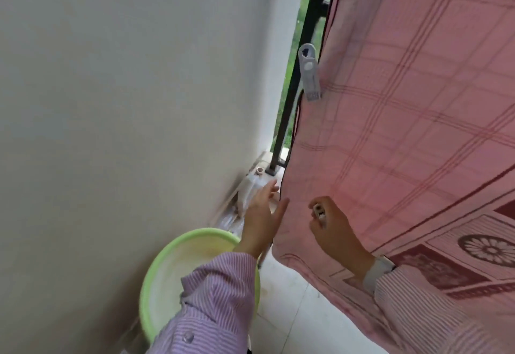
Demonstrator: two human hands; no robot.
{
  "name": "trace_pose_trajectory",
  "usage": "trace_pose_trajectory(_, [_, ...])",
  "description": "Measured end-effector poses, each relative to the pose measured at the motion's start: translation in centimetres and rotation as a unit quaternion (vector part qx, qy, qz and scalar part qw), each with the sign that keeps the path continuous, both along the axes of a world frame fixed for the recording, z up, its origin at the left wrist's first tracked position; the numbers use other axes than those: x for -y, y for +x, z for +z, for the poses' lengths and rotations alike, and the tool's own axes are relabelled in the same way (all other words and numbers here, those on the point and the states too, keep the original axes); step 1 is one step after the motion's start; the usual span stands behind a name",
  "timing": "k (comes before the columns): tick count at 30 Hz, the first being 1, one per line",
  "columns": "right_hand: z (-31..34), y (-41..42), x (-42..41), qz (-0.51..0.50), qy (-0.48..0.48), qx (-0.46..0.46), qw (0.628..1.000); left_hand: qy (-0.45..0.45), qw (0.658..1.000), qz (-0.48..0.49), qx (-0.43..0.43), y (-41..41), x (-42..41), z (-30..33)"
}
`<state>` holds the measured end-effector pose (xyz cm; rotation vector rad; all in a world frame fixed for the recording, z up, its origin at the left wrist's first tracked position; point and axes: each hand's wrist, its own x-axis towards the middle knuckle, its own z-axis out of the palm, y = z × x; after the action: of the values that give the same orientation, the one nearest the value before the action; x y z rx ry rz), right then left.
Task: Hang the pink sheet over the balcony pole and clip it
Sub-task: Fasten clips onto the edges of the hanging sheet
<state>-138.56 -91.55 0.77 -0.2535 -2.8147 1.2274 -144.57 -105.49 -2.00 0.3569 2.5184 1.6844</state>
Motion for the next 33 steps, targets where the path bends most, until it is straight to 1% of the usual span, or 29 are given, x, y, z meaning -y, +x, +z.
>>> trace_pose_trajectory(2, [0.1,-1.1,0.7,-0.046,-0.012,-0.005,0.999,0.019,0.999,-0.027,0.031,-1.8,-0.7,-1.2])
trace_pose_trajectory(3, [0.2,-1.4,1.0,-0.069,-0.021,-0.01,0.997,0.023,0.999,-0.016,0.031,-1.9,-1.0,-1.5])
trace_pose_trajectory(5, [0.4,-1.9,1.8,-0.093,-0.032,-0.022,0.995,0.01,0.999,0.02,-0.035,-1.4,-1.4,-2.5])
trace_pose_trajectory(7, [1.0,-2.7,2.9,-0.097,-0.025,-0.015,0.995,-0.007,0.994,0.026,-0.102,-0.1,-1.4,-3.1])
trace_pose_trajectory(10, [1.1,-4.1,3.8,-0.125,0.039,0.006,0.991,-0.021,0.981,-0.01,-0.195,0.7,-1.0,-4.7])
trace_pose_trajectory(12, [0.9,-4.4,3.8,-0.15,0.072,0.007,0.986,-0.006,0.977,-0.033,-0.212,0.2,0.1,-5.4])
trace_pose_trajectory(14, [0.7,-4.2,3.5,-0.158,0.067,0.002,0.985,0.006,0.983,-0.025,-0.183,-1.1,1.4,-5.3])
trace_pose_trajectory(15, [0.7,-3.9,3.3,-0.16,0.06,0.001,0.985,0.019,0.989,-0.015,-0.146,-1.9,1.7,-4.9])
trace_pose_trajectory(17, [0.7,-3.7,3.2,-0.162,0.051,-0.008,0.985,0.048,0.998,-0.015,-0.044,-4.0,1.7,-3.7])
trace_pose_trajectory(18, [0.7,-3.7,3.3,-0.162,0.051,-0.011,0.985,0.06,0.997,-0.041,0.011,-5.1,1.4,-3.0])
trace_pose_trajectory(19, [0.7,-3.6,3.3,-0.162,0.05,-0.01,0.985,0.076,0.992,-0.082,0.066,-6.1,0.9,-2.4])
trace_pose_trajectory(21, [0.6,-3.6,3.4,-0.159,0.057,0.0,0.986,0.129,0.967,-0.154,0.156,-7.5,0.1,-1.8])
trace_pose_trajectory(23, [0.7,-3.7,3.2,-0.151,0.073,0.008,0.986,0.173,0.946,-0.182,0.202,-8.1,-0.5,-1.8])
trace_pose_trajectory(25, [0.9,-3.8,2.9,-0.147,0.085,0.009,0.985,0.192,0.948,-0.157,0.201,-8.3,-0.9,-1.8])
trace_pose_trajectory(29, [0.5,-4.1,3.4,-0.146,0.096,-0.016,0.984,0.148,0.98,-0.069,0.112,-8.7,-0.3,-1.7])
trace_pose_trajectory(31, [0.2,-4.3,4.0,-0.138,0.104,-0.029,0.984,0.139,0.985,-0.059,0.079,-8.4,0.7,-1.9])
trace_pose_trajectory(33, [0.1,-4.7,4.5,-0.126,0.095,-0.044,0.987,0.149,0.984,-0.066,0.079,-7.8,1.3,-2.2])
